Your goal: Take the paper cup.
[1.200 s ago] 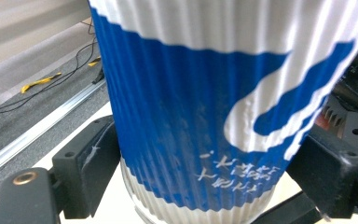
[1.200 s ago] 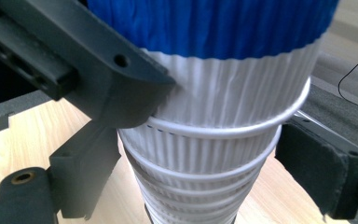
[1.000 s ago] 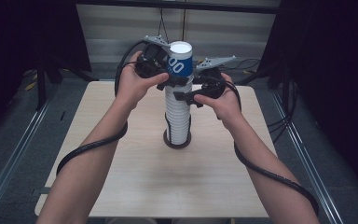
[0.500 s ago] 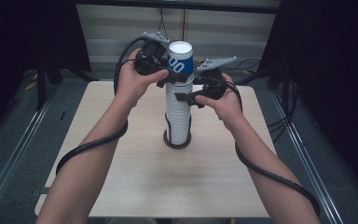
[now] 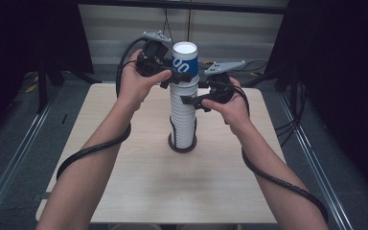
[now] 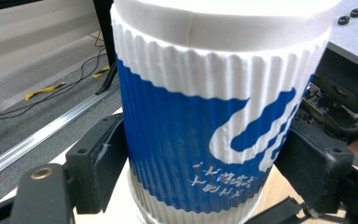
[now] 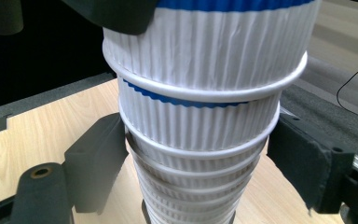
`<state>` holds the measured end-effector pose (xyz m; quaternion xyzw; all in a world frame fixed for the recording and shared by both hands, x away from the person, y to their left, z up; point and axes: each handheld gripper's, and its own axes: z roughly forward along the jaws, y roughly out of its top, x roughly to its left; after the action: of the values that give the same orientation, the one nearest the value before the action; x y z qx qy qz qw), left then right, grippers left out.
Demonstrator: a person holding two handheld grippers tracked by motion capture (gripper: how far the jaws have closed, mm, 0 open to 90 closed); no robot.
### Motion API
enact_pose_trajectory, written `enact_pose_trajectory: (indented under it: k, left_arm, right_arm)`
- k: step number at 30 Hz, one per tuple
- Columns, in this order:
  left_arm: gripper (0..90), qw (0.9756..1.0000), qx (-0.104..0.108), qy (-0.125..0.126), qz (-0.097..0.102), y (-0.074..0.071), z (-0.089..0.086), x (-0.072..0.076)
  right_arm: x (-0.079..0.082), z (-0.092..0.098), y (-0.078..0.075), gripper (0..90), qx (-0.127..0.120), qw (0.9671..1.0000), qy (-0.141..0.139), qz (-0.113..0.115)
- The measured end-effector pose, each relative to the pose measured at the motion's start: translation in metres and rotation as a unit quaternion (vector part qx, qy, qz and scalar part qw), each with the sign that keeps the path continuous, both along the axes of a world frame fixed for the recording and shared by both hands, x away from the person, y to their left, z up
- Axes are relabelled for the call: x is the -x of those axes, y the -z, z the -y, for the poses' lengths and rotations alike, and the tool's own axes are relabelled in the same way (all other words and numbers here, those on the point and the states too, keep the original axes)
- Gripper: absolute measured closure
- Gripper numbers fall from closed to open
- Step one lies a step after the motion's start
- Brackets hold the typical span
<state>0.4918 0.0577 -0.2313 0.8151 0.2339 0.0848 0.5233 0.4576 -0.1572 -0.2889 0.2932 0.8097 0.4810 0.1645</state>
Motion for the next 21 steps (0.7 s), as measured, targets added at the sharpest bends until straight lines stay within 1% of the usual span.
enact_pose_trajectory:
  k: [2,4,6,7,9,10,11,12,14,15,19,21]
  left_arm:
    - [20.0,1.0,0.005,0.001,-0.004,0.002,0.001,-0.001]
    - [19.4,1.0,0.005,0.004,-0.003,0.003,0.002,-0.002]
    - [19.0,1.0,0.005,0.007,-0.001,0.004,0.005,-0.002]
    - [18.4,1.0,0.004,0.006,-0.002,0.005,0.007,-0.002]
    - [17.8,1.0,0.006,0.004,-0.002,0.006,0.008,-0.002]
    - [17.8,1.0,0.007,0.003,-0.001,0.006,0.009,-0.003]
    - [15.8,1.0,0.008,0.0,0.0,0.008,0.011,-0.003]
    - [15.8,1.0,0.008,0.0,0.0,0.008,0.011,-0.003]
    - [15.9,0.9998,0.017,-0.002,-0.005,0.009,0.013,-0.005]
    - [19.1,0.9998,0.018,-0.005,-0.002,0.009,0.013,-0.004]
    - [20.6,0.9998,0.015,-0.014,-0.004,0.005,0.013,-0.003]
    - [21.2,0.9993,0.031,-0.019,-0.005,0.002,0.011,-0.002]
  right_arm:
    - [0.0,0.0,-0.003,14.1,-0.015,0.9999,0.001,0.0]
    - [0.0,0.0,-0.006,13.3,-0.019,0.9998,0.003,0.002]
    - [0.001,-0.001,-0.012,13.1,-0.023,0.9996,0.01,0.011]
    - [-0.001,-0.002,-0.015,13.4,-0.038,0.9992,0.011,0.007]
    - [-0.001,-0.003,-0.015,14.2,-0.034,0.9993,0.014,0.007]
    - [-0.001,-0.004,-0.015,16.0,-0.028,0.9994,0.015,0.01]
    - [-0.001,-0.005,-0.013,16.2,-0.032,0.9993,0.016,0.012]
    - [-0.001,-0.005,-0.013,16.2,-0.032,0.9993,0.016,0.012]
    - [-0.001,-0.005,-0.012,16.3,-0.037,0.9991,0.017,0.012]
    - [0.0,-0.004,-0.012,16.4,-0.038,0.9991,0.017,0.012]
    - [0.0,-0.002,-0.012,17.1,-0.036,0.9992,0.016,0.008]
    - [0.001,-0.001,-0.011,17.2,-0.038,0.9991,0.016,0.008]
